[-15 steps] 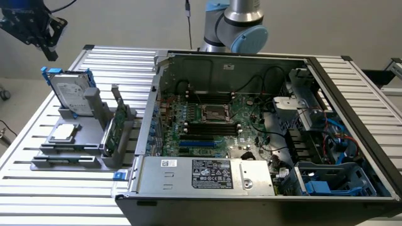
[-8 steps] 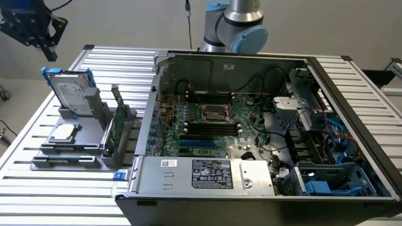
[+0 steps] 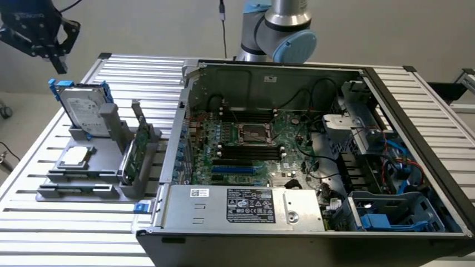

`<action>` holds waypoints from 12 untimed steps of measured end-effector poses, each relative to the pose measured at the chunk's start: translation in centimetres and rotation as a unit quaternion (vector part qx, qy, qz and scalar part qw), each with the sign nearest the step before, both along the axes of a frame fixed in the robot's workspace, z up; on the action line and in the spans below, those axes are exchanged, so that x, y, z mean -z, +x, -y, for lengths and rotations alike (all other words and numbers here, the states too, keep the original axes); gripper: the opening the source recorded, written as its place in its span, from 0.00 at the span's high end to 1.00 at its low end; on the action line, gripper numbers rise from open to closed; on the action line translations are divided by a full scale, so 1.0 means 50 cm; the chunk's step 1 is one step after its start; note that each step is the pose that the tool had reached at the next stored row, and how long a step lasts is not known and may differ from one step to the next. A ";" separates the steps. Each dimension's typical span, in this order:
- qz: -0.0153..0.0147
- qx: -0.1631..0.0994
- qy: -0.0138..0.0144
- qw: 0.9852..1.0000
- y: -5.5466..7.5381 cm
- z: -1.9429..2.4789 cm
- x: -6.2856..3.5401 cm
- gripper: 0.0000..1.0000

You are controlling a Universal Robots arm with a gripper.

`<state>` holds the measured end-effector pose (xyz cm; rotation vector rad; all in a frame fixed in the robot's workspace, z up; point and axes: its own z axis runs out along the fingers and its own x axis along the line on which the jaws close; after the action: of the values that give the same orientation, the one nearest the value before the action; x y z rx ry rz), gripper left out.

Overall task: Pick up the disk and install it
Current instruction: 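Pick up the disk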

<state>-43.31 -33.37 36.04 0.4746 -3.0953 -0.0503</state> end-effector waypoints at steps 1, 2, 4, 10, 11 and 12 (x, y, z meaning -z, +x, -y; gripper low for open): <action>0.000 -0.010 0.000 1.000 0.000 0.0000 0.001 0.89; 0.000 -0.019 0.000 1.000 0.000 0.0000 0.001 0.89; 0.000 -0.037 0.000 0.999 0.000 0.0000 0.001 0.89; 0.000 -0.091 0.000 0.996 0.000 0.0001 0.002 0.89; 0.000 -0.100 0.000 0.995 0.000 0.0001 0.002 0.89; 0.000 -0.109 0.000 0.994 0.000 0.0000 0.002 0.89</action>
<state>-43.31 -33.37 35.93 0.8085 -3.0220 -0.0483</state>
